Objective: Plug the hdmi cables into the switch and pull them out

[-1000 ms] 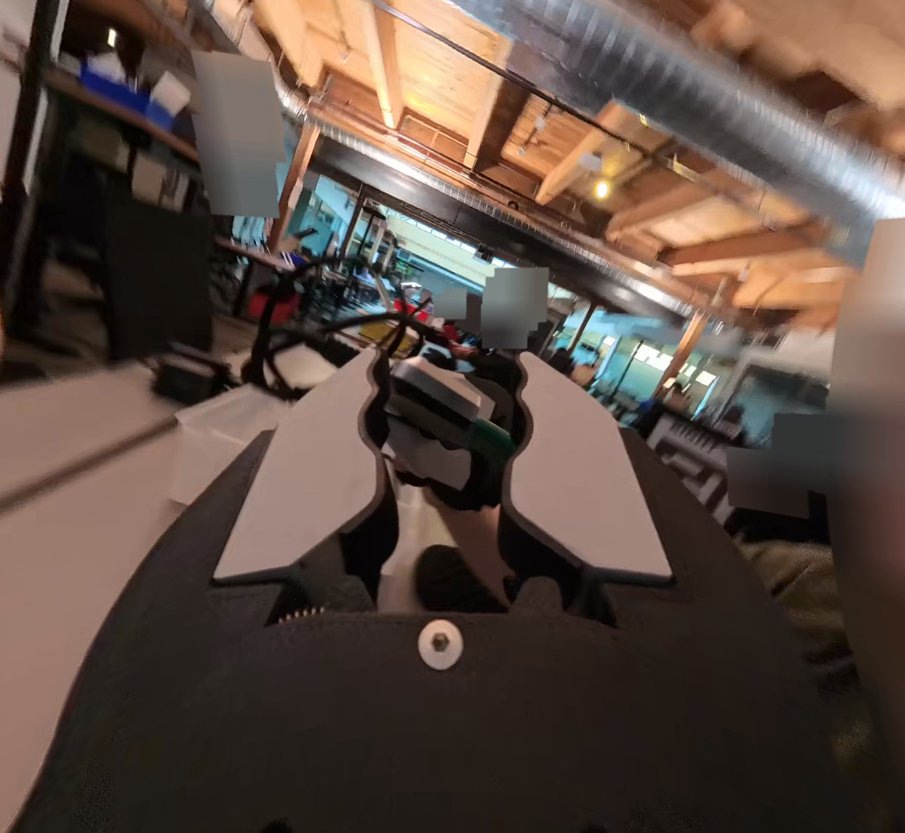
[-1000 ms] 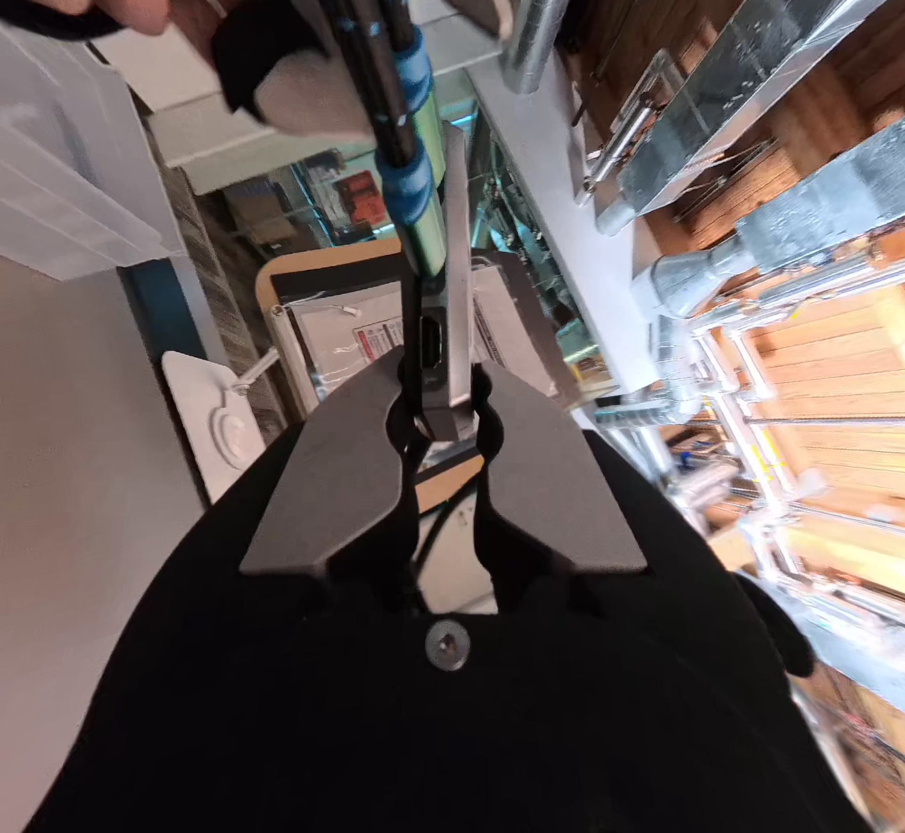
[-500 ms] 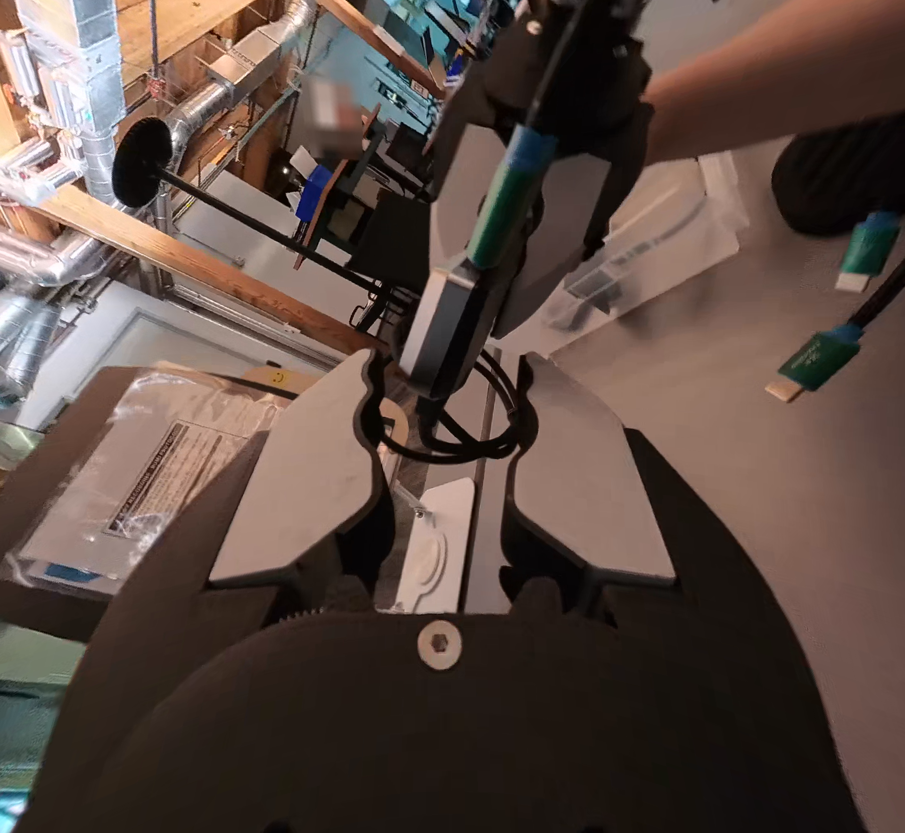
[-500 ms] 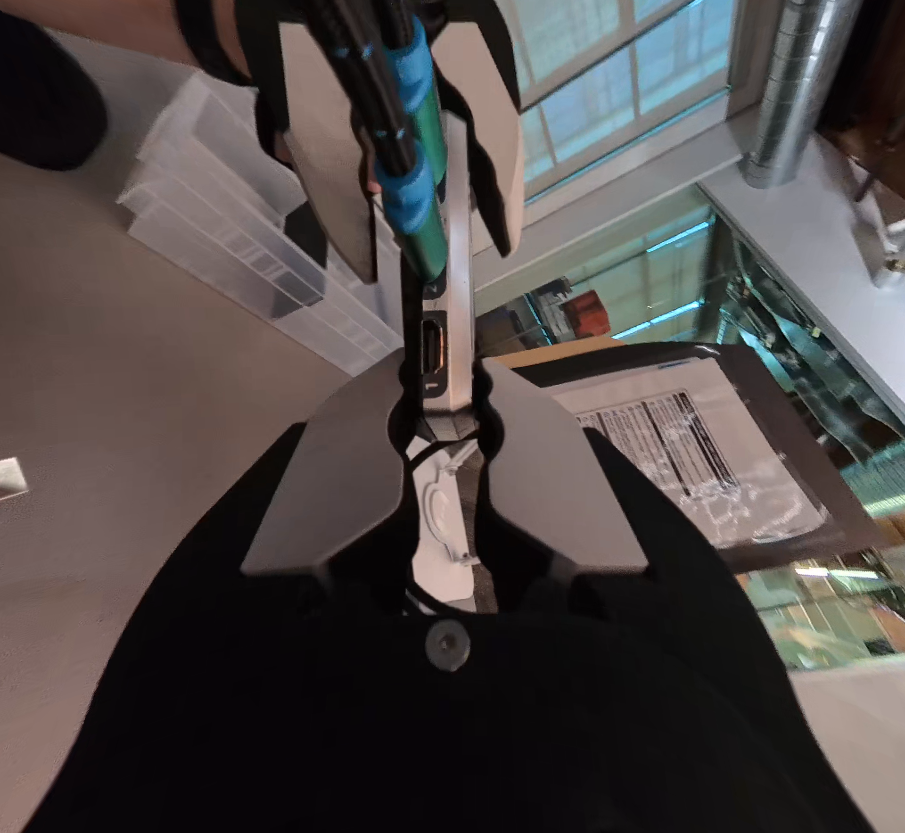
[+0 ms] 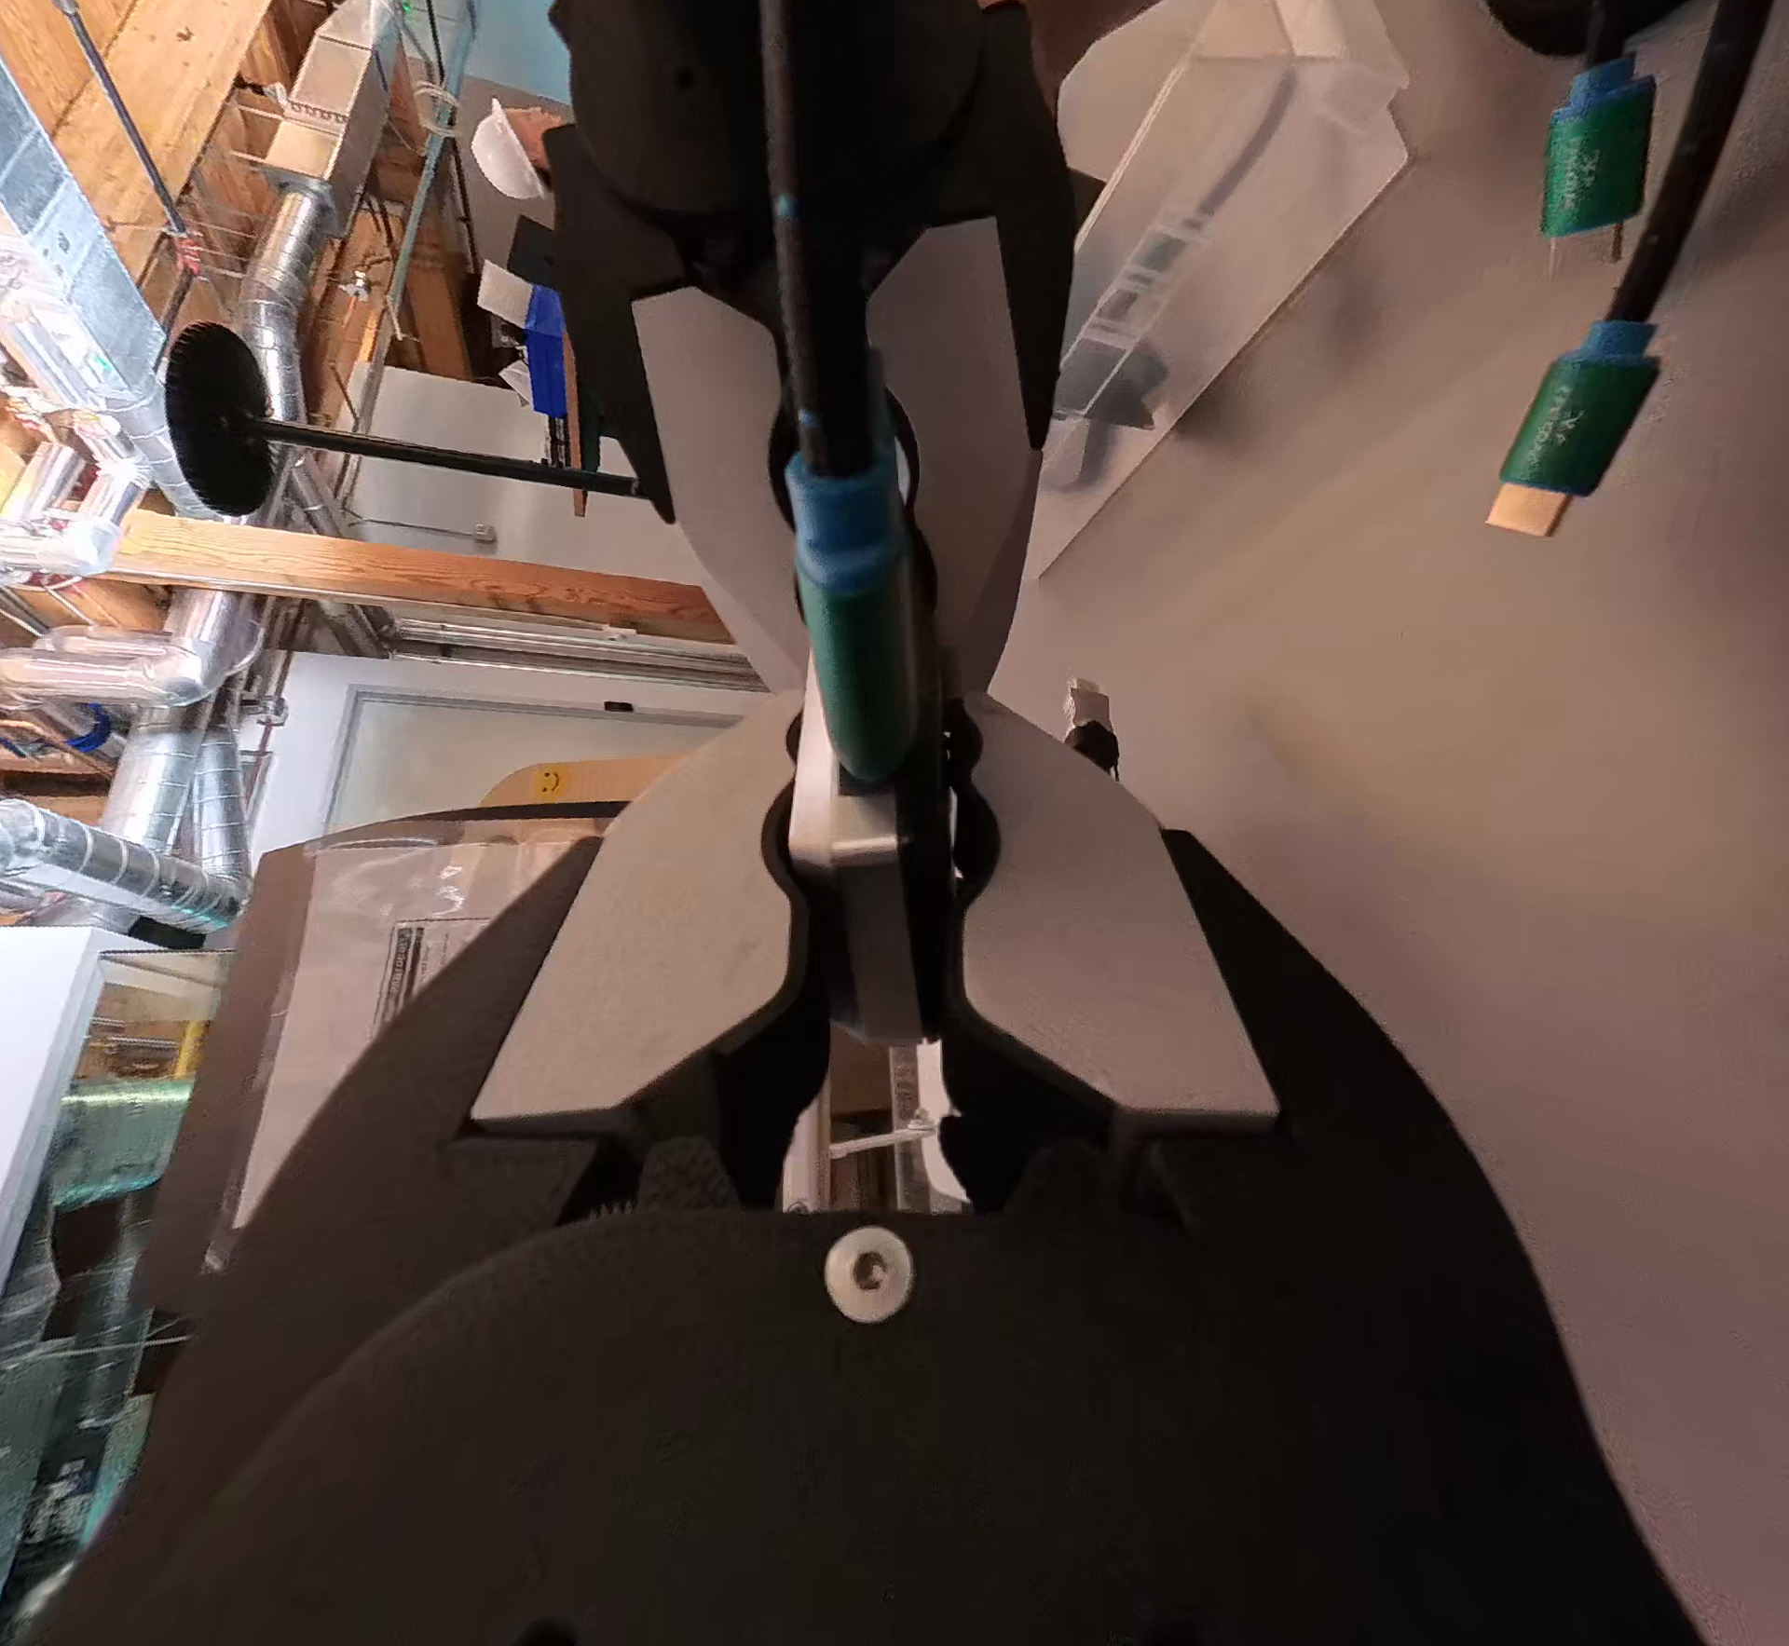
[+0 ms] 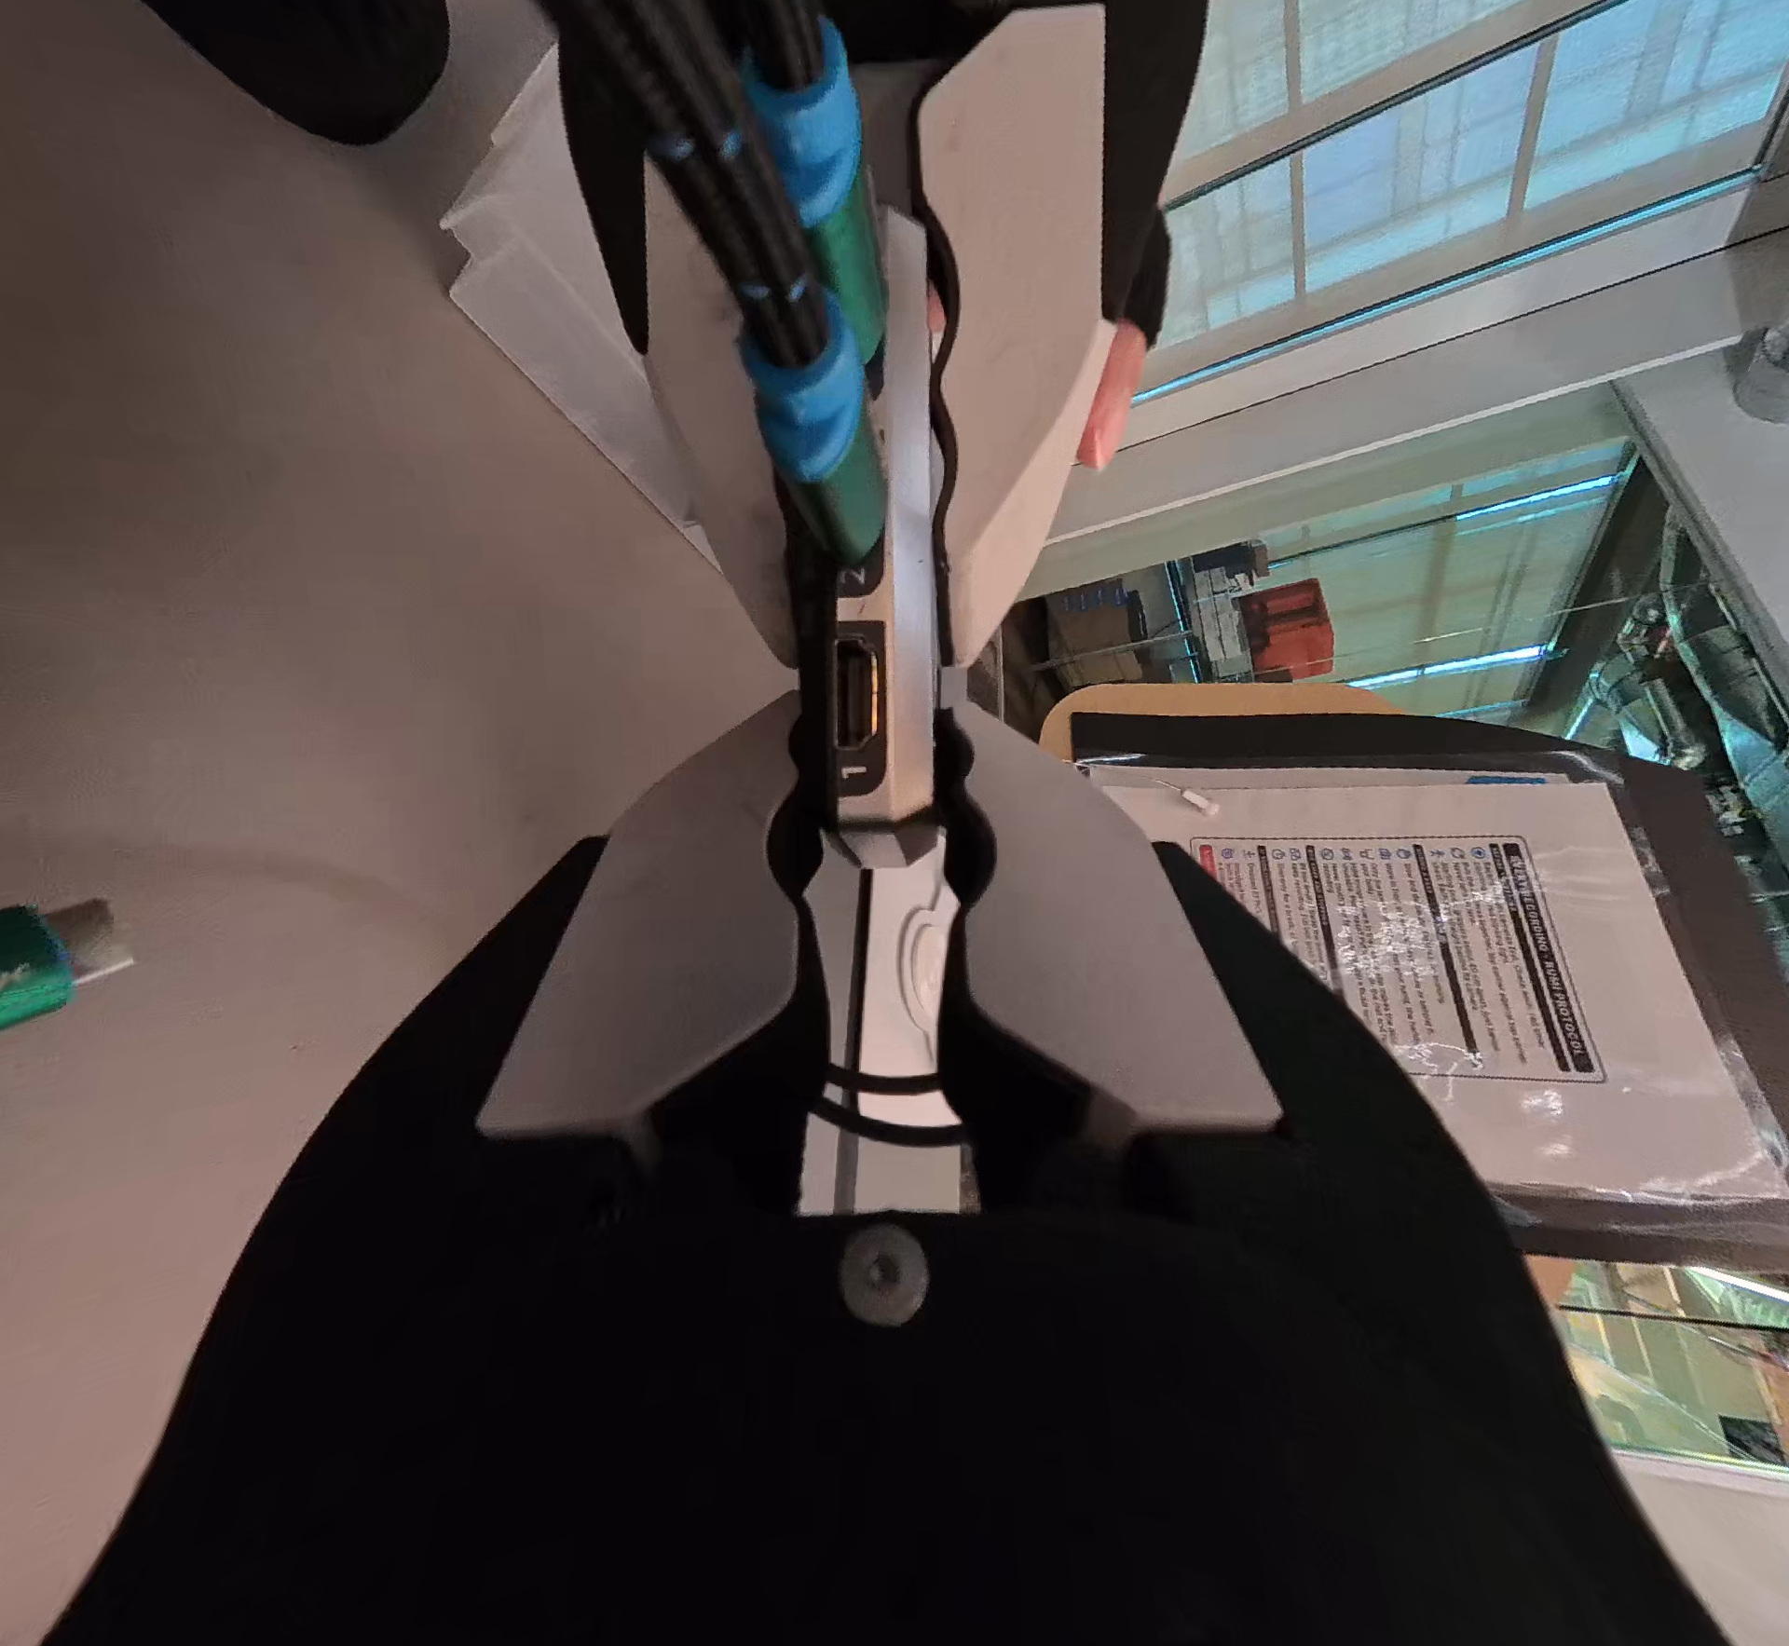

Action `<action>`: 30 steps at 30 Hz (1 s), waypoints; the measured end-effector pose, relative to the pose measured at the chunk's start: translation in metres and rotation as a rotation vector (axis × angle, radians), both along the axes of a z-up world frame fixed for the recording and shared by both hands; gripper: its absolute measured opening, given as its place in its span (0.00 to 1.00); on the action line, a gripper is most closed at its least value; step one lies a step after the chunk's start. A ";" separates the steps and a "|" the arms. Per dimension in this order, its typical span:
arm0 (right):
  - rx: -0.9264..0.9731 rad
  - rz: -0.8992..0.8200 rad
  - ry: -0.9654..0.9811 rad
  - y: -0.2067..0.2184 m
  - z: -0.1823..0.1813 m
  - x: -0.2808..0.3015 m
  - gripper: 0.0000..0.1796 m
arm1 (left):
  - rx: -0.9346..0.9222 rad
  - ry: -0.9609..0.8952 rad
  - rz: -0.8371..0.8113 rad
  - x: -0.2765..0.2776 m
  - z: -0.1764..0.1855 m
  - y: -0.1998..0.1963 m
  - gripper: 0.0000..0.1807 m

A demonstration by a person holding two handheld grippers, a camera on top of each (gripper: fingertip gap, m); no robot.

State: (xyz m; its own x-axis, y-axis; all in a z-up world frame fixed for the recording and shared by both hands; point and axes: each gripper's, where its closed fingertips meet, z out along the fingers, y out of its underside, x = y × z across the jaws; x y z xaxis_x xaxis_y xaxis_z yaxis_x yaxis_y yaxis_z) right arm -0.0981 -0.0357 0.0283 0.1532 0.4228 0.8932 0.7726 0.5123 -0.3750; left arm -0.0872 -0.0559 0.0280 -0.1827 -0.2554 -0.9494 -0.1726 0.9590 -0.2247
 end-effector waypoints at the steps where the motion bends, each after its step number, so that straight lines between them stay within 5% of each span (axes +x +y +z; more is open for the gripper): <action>1: 0.006 0.003 -0.001 0.000 0.000 0.000 0.12 | 0.002 -0.006 -0.001 0.001 0.000 0.000 0.13; 6: 0.067 -0.037 -0.005 0.008 0.002 0.001 0.12 | 0.056 0.009 0.069 0.001 0.000 0.011 0.12; 11: 0.214 -0.167 0.074 0.025 0.023 0.023 0.24 | 0.181 -0.016 0.197 -0.004 0.011 0.030 0.14; 13: 0.257 -0.232 0.135 0.026 0.040 0.045 0.18 | 0.221 -0.029 0.252 -0.008 0.015 0.044 0.13; 19: 0.287 -0.339 0.625 -0.014 0.127 0.121 0.13 | 0.264 -0.057 0.420 -0.020 0.021 0.089 0.14; 23: 0.097 -0.220 0.980 -0.056 0.179 0.073 0.11 | 0.252 -0.088 0.506 -0.028 0.027 0.111 0.12; 27: -0.256 -0.124 1.021 -0.062 0.155 -0.018 0.11 | 0.246 -0.138 0.581 -0.038 0.038 0.127 0.12; 30: -0.261 -0.271 0.851 -0.031 0.113 -0.043 0.15 | 0.235 -0.178 0.617 -0.049 0.048 0.136 0.13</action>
State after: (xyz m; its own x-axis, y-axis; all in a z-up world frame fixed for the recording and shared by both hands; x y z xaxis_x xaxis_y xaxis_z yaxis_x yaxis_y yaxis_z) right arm -0.1406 -0.0672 0.1408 0.8358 0.4485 0.3167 0.2657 0.1743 -0.9482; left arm -0.1361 0.0802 0.0759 0.0938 -0.0457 -0.9945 -0.6829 0.7239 -0.0977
